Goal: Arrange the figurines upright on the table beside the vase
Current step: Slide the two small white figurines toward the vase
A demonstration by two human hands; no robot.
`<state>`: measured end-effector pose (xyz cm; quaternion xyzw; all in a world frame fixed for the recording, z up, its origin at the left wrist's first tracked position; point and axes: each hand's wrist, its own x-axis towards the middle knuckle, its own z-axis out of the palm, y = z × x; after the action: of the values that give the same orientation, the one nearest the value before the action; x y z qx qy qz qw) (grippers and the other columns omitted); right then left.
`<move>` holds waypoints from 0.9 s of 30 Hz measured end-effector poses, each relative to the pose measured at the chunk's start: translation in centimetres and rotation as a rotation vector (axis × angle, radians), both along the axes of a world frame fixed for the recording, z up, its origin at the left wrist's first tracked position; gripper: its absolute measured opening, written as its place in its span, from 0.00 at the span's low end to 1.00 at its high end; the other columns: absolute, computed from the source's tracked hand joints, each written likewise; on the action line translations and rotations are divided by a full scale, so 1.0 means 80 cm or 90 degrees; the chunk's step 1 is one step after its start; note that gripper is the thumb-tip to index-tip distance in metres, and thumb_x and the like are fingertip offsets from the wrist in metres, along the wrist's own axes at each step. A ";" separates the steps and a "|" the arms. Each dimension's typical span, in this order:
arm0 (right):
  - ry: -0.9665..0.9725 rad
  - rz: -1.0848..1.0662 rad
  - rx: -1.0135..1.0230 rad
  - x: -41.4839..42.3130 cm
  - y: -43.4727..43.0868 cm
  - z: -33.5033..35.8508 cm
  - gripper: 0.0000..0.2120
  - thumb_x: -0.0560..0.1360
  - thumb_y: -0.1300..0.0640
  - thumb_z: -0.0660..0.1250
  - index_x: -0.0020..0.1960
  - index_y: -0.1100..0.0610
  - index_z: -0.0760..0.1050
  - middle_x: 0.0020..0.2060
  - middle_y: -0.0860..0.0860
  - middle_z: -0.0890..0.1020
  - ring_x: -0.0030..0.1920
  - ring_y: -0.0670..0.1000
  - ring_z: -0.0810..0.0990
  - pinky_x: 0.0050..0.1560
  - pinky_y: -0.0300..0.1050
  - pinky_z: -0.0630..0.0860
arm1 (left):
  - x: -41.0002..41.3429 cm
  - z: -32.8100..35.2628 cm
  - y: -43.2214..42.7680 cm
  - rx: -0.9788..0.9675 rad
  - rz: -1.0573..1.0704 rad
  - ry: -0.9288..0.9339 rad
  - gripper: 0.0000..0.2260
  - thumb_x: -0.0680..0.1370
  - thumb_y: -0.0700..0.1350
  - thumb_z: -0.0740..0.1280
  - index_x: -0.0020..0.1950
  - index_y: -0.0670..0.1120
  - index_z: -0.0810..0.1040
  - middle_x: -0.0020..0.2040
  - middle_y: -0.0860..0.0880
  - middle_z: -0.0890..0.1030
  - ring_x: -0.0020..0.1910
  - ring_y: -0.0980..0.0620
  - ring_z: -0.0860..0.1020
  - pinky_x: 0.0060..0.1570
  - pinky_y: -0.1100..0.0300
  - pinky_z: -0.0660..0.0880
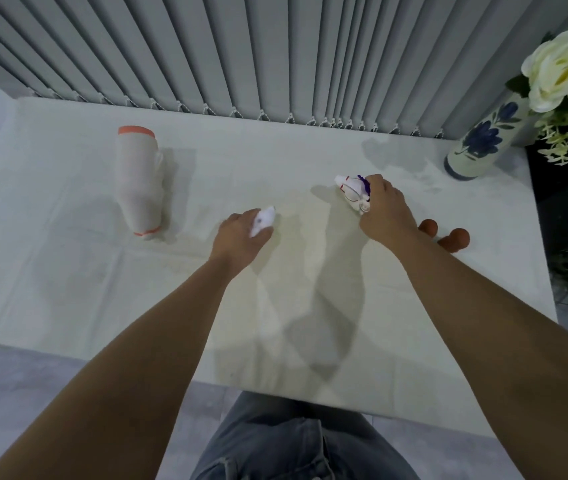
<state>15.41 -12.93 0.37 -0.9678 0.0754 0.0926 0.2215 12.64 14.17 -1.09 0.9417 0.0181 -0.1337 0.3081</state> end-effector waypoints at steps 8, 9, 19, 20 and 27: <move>0.170 -0.032 0.139 0.003 -0.005 0.014 0.19 0.75 0.51 0.65 0.62 0.57 0.64 0.54 0.55 0.76 0.49 0.56 0.74 0.48 0.49 0.71 | 0.012 0.021 -0.029 -0.559 0.183 0.302 0.10 0.79 0.51 0.63 0.56 0.47 0.76 0.56 0.42 0.81 0.49 0.43 0.82 0.55 0.47 0.81; 0.150 -0.038 0.099 0.002 -0.005 0.012 0.20 0.75 0.49 0.65 0.61 0.57 0.65 0.54 0.55 0.76 0.50 0.57 0.75 0.51 0.51 0.72 | 0.012 0.019 -0.027 -0.602 0.178 0.354 0.11 0.80 0.51 0.63 0.59 0.47 0.77 0.56 0.42 0.81 0.51 0.41 0.82 0.56 0.46 0.80; 0.004 0.020 -0.118 -0.020 -0.005 -0.006 0.21 0.73 0.55 0.69 0.62 0.59 0.66 0.54 0.57 0.77 0.53 0.60 0.77 0.51 0.52 0.71 | 0.017 0.013 -0.043 -0.478 0.111 0.280 0.12 0.76 0.47 0.71 0.52 0.40 0.78 0.50 0.45 0.81 0.44 0.51 0.81 0.49 0.55 0.83; 0.012 0.034 -0.135 -0.020 -0.008 -0.005 0.22 0.73 0.55 0.69 0.62 0.58 0.66 0.54 0.57 0.77 0.54 0.60 0.77 0.56 0.54 0.71 | 0.021 0.012 -0.048 -0.442 0.133 0.257 0.11 0.76 0.47 0.72 0.50 0.40 0.77 0.48 0.44 0.81 0.42 0.51 0.81 0.48 0.55 0.84; 0.016 0.082 -0.203 -0.020 -0.023 0.001 0.22 0.71 0.60 0.69 0.63 0.54 0.66 0.56 0.52 0.77 0.59 0.56 0.76 0.75 0.56 0.55 | 0.047 0.004 -0.085 -0.097 0.085 0.047 0.17 0.72 0.54 0.72 0.52 0.44 0.75 0.44 0.52 0.78 0.43 0.50 0.75 0.39 0.59 0.69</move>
<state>13.85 -14.75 0.42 -0.9923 0.0297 0.1060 0.0577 16.36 7.38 -0.73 0.9068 0.0821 -0.1481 0.3861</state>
